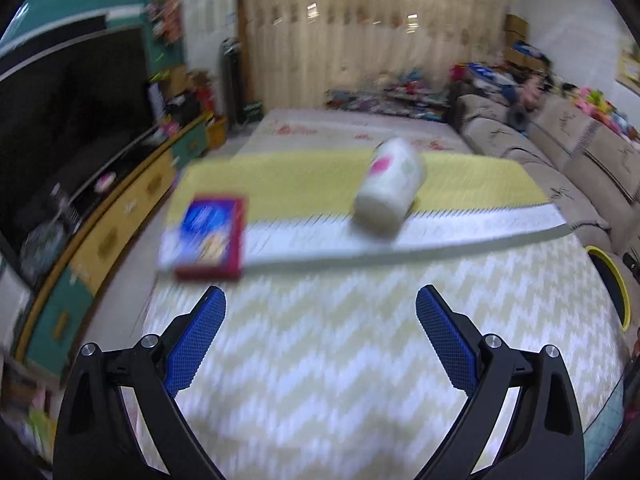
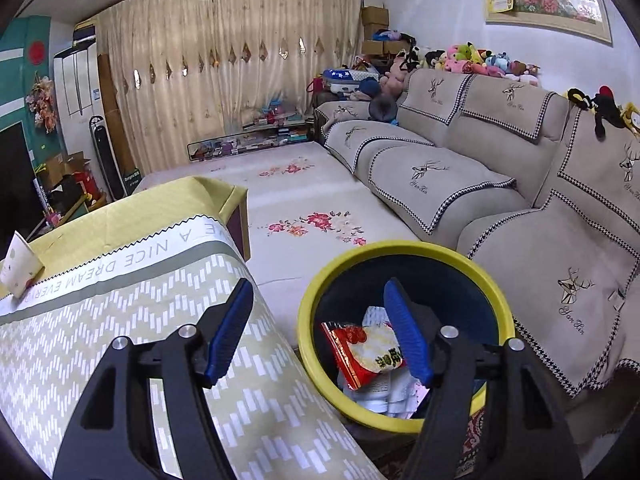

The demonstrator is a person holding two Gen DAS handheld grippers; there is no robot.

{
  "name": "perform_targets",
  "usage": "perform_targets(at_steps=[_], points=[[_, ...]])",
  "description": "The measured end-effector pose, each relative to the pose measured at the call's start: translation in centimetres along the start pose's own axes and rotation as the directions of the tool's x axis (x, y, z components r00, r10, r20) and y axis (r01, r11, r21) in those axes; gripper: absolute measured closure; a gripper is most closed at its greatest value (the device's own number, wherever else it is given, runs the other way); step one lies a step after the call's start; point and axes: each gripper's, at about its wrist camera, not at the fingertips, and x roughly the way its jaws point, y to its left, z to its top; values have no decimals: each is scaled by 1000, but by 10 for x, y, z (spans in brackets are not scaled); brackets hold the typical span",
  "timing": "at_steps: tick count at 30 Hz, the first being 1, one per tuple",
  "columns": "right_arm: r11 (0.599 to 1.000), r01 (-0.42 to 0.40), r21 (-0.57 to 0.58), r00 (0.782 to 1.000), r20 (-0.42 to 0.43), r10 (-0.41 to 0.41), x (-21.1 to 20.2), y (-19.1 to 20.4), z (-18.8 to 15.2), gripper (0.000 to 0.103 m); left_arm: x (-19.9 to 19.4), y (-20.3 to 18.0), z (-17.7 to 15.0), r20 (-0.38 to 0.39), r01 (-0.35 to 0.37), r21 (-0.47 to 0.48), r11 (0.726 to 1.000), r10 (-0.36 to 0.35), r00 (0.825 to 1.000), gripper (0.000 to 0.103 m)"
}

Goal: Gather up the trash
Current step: 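Grasp the white paper cup with the left gripper and lift it, then carry the paper cup over the bin and open the left gripper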

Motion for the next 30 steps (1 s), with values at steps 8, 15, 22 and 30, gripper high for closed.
perform_targets(at_steps=[8, 15, 22, 30], points=[[1000, 13, 6, 1000, -4, -13, 0, 0, 1, 38, 76, -48, 69, -53, 30, 155, 987, -22, 998, 8], [1000, 12, 4, 1000, -3, -12, 2, 2, 1, 36, 138, -46, 95, -155, 8, 149, 989, 15, 988, 8], [1000, 4, 10, 1000, -12, -4, 3, -1, 2, 36, 169, -46, 104, -209, 62, 140, 988, -32, 977, 15], [1000, -11, 13, 1000, -7, 11, 2, -2, 1, 36, 184, -62, 105, -243, 74, 164, 984, -33, 969, 39]])
